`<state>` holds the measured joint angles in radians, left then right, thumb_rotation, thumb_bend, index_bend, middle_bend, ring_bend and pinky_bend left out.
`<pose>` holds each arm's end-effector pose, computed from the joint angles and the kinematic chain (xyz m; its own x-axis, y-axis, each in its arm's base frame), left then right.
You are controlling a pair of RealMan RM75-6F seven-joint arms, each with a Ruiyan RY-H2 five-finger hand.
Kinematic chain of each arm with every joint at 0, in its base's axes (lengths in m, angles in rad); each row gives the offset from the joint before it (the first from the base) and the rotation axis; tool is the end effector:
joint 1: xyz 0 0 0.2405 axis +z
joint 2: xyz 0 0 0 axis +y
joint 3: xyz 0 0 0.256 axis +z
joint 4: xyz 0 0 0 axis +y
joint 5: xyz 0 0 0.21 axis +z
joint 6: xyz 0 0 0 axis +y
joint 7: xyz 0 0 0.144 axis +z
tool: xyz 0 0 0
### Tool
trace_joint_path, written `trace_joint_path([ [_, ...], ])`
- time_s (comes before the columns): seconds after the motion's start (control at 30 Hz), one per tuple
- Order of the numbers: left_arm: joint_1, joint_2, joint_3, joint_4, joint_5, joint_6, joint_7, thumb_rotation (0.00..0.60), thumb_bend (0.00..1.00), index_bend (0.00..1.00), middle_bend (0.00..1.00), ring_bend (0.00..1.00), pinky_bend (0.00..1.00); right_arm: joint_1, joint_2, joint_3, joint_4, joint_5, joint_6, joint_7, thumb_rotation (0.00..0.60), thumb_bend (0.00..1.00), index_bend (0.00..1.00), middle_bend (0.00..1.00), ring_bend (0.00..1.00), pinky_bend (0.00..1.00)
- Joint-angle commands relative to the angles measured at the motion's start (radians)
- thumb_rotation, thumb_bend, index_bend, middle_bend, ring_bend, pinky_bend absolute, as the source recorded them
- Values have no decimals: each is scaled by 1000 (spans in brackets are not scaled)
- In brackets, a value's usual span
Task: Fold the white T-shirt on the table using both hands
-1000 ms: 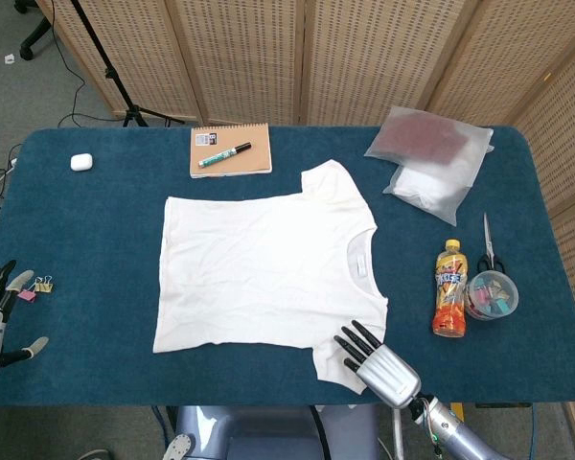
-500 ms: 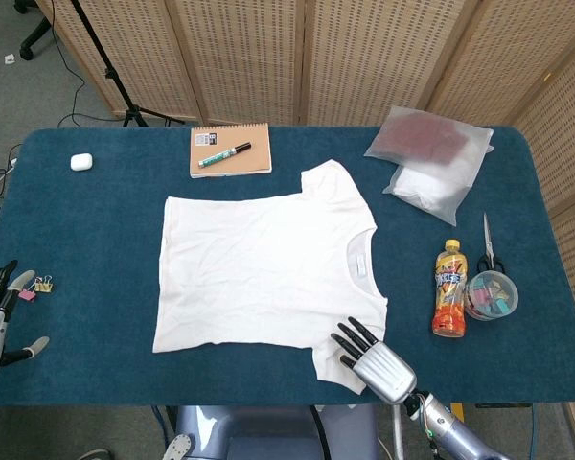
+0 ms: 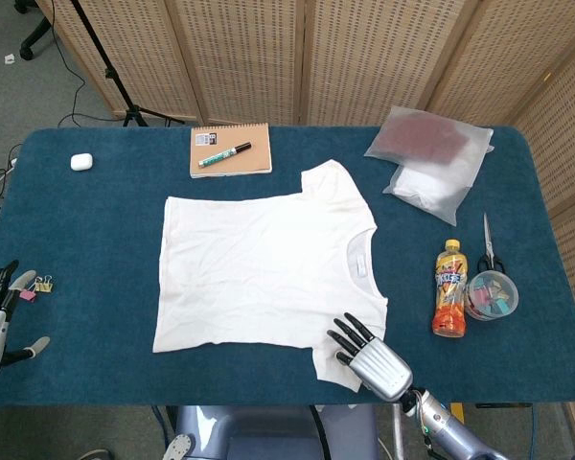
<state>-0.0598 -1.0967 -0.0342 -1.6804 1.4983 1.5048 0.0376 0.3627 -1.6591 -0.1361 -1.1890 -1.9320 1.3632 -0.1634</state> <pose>-0.3039 0.1692 0.1605 0.3882 0.0112 0.9215 0.9214 0.0124 -0.3883 -0.2226 -0.1892 -0.0415 0.5495 -0.0500 0.8340 -0.6107 -0.7052 0.3601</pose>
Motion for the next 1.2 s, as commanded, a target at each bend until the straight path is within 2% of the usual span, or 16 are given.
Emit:
trace_joint_path([
  [0.03, 0, 2, 0, -1, 0, 0, -3, 600, 0, 0, 0, 0, 0, 7, -3, 8, -10, 8, -8, -10, 600, 645, 569, 190, 0, 0],
  [0.5, 0, 5, 0, -1, 0, -1, -9, 600, 0, 0, 0, 0, 0, 19, -4, 7, -25, 32, -22, -16, 600, 674, 650, 190, 0, 0],
  [0.8, -2, 3, 0, -2, -2, -4, -4, 600, 0, 0, 0, 0, 0, 22, -2, 3, -29, 40, -16, 2, 600, 824, 650, 192, 0, 0],
  [1.2, -2, 3, 7, -1, 10, -6, -10, 600, 0, 0, 0, 0, 0, 26, -2, -8, -23, 36, -5, 19, 600, 826, 696, 192, 0, 0],
])
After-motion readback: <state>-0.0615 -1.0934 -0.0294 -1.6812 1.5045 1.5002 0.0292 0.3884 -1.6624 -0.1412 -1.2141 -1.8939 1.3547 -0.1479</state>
